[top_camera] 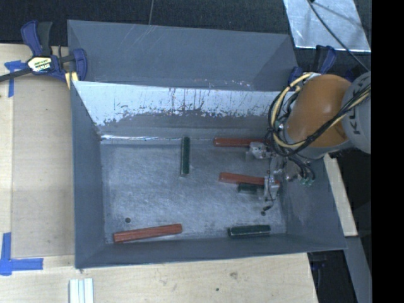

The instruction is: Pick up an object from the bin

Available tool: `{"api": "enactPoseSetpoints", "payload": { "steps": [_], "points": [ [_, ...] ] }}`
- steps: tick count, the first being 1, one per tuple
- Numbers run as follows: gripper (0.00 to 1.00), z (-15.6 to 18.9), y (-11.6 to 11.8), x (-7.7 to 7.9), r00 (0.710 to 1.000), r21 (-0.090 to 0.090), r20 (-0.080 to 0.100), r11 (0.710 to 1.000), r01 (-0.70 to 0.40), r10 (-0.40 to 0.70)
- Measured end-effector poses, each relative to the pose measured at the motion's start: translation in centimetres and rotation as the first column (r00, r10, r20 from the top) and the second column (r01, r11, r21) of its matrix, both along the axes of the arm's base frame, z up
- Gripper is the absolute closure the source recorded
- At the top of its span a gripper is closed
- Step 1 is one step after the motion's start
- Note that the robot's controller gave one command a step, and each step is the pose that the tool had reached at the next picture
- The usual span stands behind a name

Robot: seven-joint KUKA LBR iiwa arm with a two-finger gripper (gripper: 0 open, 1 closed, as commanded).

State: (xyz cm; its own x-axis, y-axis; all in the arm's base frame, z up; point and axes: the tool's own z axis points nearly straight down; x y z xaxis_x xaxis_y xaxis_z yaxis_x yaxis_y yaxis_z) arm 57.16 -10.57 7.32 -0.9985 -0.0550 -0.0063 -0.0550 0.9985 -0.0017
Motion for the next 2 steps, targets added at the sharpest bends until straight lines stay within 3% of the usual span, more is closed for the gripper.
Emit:
{"api": "enactPoseSetpoints", "payload": {
  "steps": [1, 2],
  "points": [
    [0.0, -0.1, -1.4, -0.6, 0.994, 0.002, -0.002, 0.994, 0.111, -0.111],
    [0.0, 0.1, -0.4, 0.0, 1.0, -0.001, 0.0, 1.0, 0.007, -0.007]
  ]
}}
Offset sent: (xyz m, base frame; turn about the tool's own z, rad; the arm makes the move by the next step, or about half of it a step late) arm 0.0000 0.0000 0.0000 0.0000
